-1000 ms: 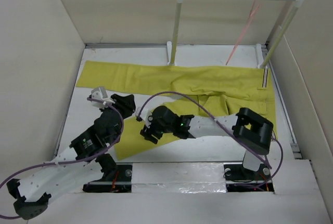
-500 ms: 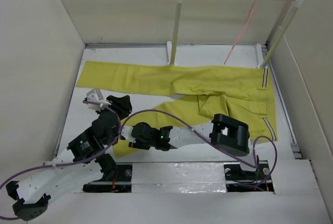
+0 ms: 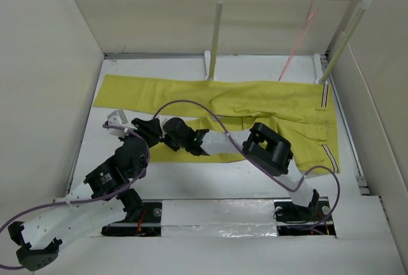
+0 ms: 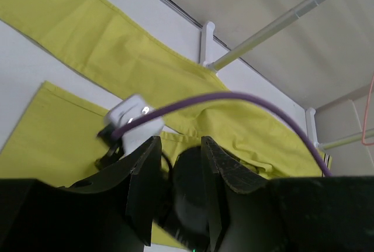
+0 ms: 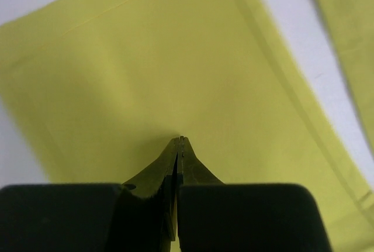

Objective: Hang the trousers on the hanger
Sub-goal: Flatten out the trousers at the center of the board, then fold the trousers at the center of the board.

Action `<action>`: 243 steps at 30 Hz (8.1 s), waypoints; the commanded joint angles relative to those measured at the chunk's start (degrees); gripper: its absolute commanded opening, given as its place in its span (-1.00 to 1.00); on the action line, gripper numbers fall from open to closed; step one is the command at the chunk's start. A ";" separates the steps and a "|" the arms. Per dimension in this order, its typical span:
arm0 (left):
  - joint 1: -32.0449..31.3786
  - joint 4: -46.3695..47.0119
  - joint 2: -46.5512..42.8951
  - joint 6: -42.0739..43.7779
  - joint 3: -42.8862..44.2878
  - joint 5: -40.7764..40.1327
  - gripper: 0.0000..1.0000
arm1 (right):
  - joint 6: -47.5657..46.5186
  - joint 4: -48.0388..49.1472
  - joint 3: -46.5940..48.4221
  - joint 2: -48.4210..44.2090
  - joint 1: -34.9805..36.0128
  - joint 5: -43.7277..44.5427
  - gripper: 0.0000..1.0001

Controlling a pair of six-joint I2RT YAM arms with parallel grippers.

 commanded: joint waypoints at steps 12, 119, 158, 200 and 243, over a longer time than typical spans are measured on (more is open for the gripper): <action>0.32 -2.80 9.17 -14.67 -10.37 8.45 -0.38 | 12.58 9.74 5.49 0.67 -12.20 -15.10 -1.00; 34.95 -8.17 35.57 -13.65 -6.60 21.48 -1.00 | 11.88 7.81 -45.41 -70.89 -24.41 -11.33 -0.90; 32.75 3.69 -14.01 26.27 20.47 12.23 -1.00 | 27.96 -1.42 -61.06 -67.40 -84.13 -6.13 0.37; 28.71 7.83 -24.13 22.75 6.76 19.18 -1.00 | 31.92 -1.50 -27.59 -31.70 -92.70 -14.49 -0.90; 26.95 8.79 -27.56 24.16 6.49 16.10 -1.00 | 35.80 -1.64 -49.81 -50.62 -105.98 -7.39 -1.00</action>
